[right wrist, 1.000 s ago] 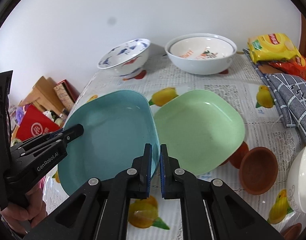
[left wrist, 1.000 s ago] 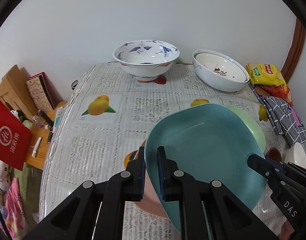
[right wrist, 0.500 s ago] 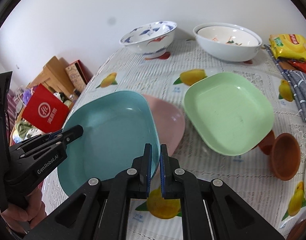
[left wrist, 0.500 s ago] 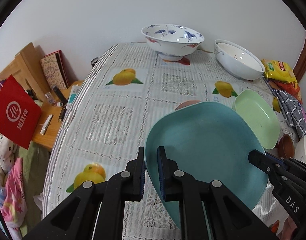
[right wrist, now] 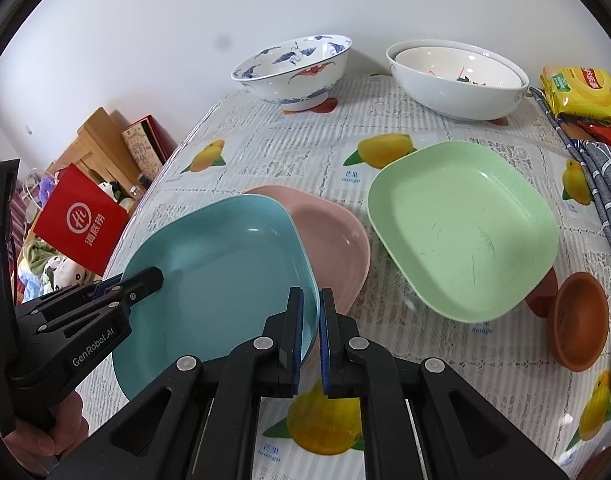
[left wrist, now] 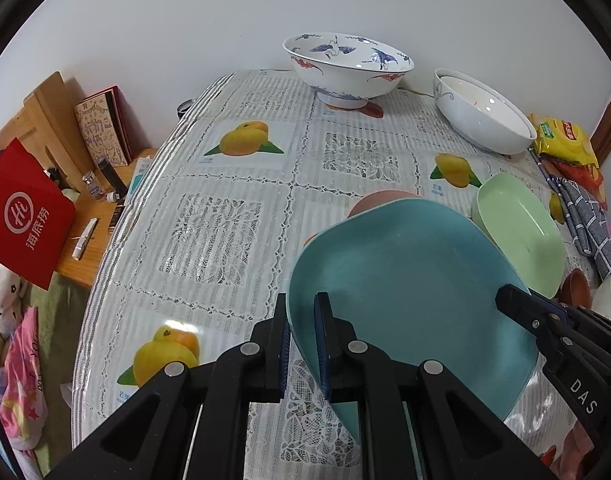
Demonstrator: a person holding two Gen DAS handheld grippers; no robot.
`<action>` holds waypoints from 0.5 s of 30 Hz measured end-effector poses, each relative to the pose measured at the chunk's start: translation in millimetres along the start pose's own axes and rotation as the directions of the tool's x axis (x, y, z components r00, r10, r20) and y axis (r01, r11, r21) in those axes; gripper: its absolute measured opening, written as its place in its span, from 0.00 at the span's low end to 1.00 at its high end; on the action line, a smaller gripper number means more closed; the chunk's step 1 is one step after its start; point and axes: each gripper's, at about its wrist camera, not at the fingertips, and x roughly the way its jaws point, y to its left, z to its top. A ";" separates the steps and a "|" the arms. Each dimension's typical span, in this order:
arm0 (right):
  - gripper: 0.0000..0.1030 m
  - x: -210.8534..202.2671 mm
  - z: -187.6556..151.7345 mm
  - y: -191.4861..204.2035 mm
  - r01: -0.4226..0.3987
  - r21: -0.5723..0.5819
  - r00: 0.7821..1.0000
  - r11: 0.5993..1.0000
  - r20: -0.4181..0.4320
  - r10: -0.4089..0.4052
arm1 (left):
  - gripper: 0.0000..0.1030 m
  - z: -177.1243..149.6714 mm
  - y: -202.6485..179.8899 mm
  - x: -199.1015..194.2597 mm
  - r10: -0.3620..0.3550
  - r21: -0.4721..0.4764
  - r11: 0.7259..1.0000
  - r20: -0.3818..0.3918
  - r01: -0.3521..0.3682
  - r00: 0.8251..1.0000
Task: Organize plates and bowls
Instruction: 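Lift the light-blue plate with both grippers and carry it over the pink plate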
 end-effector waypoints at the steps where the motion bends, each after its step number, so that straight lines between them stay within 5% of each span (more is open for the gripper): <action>1: 0.07 0.5 1.1 -0.4 -0.001 -0.001 1.000 1.000 0.002 0.001 | 0.11 0.8 -0.2 0.5 -0.001 -0.002 1.000 0.000 0.001 1.000; 15: 0.07 13.2 15.3 -4.1 0.057 -0.051 0.998 0.997 0.029 -0.056 | 0.13 6.8 -11.1 15.7 -0.004 0.005 1.000 -0.026 0.005 1.000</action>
